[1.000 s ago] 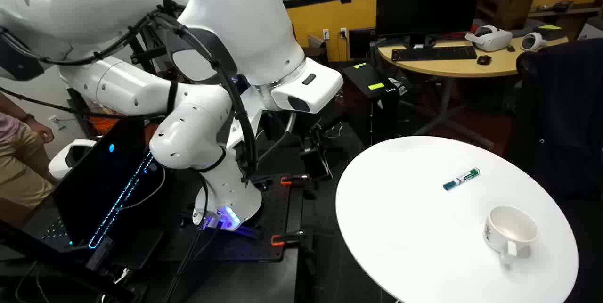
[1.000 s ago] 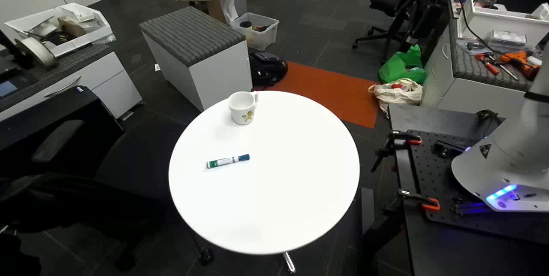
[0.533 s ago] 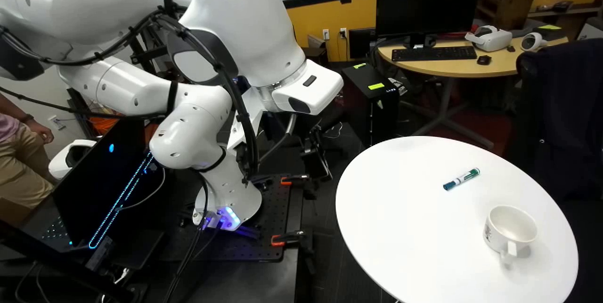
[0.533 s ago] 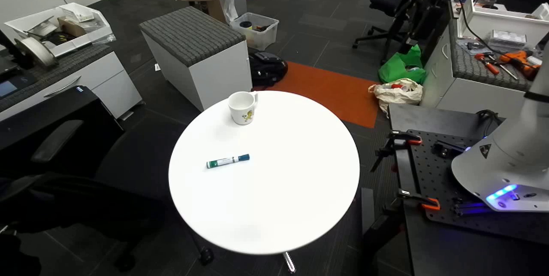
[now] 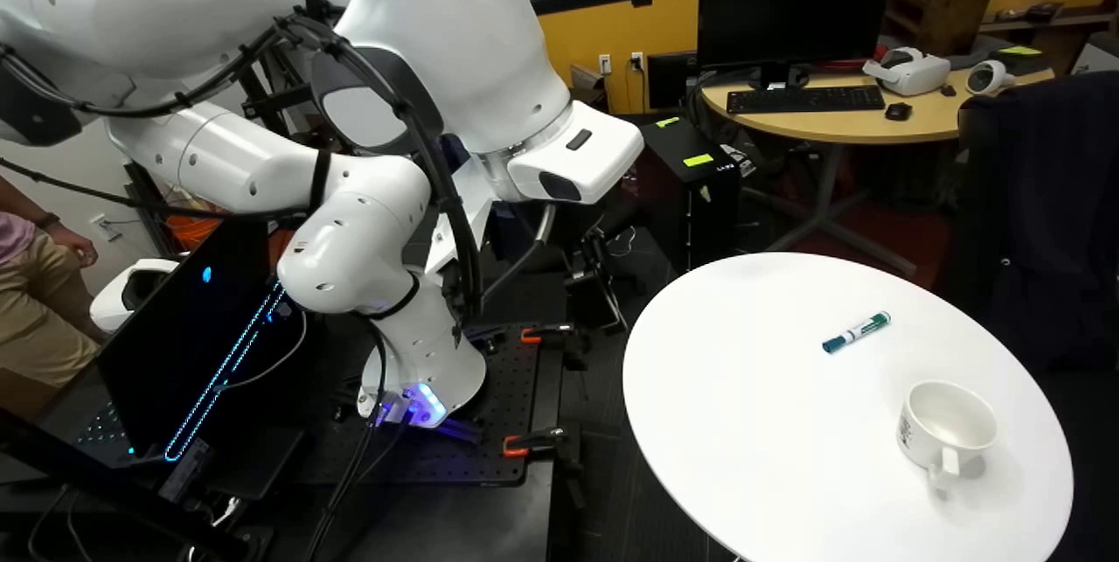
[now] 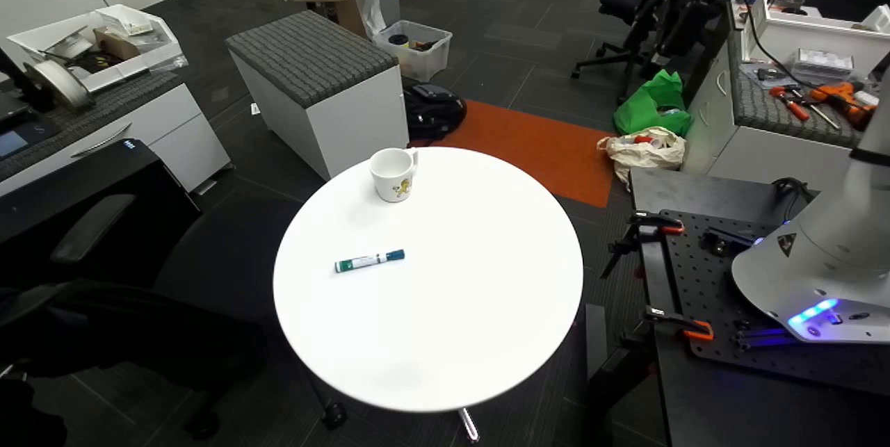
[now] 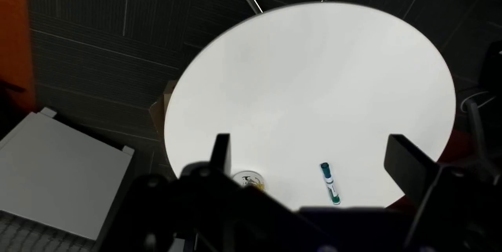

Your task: Put the marker inside the mug cup

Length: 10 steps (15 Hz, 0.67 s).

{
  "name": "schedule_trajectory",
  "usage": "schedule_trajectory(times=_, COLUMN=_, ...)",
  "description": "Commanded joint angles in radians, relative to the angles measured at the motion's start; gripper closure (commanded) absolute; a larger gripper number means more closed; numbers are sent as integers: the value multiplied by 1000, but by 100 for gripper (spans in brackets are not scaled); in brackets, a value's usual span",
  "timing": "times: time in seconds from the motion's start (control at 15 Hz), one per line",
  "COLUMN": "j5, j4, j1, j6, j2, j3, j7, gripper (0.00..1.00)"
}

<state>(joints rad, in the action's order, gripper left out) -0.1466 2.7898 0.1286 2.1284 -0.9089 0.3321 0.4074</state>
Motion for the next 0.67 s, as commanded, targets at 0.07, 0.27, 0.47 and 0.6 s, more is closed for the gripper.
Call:
schedule_trajectory(times=0.07, j5=-23, j4=-34, j1=0, j6=99, j2=106, j3=-30, j7=-14, gripper=0)
schedule_trajectory(times=0.27, j5=-36, j4=-53, j1=-8, j6=183, j2=162, j3=-52, j7=-10, gripper=0)
schedule_trajectory(times=0.47, j5=-58, j4=-65, j1=-8, j6=238, j2=200, j3=-85, j7=-10, gripper=0)
schedule_trajectory(times=0.6, j5=-76, j4=-64, j1=-7, j6=261, j2=209, j3=-105, j7=-5, gripper=0)
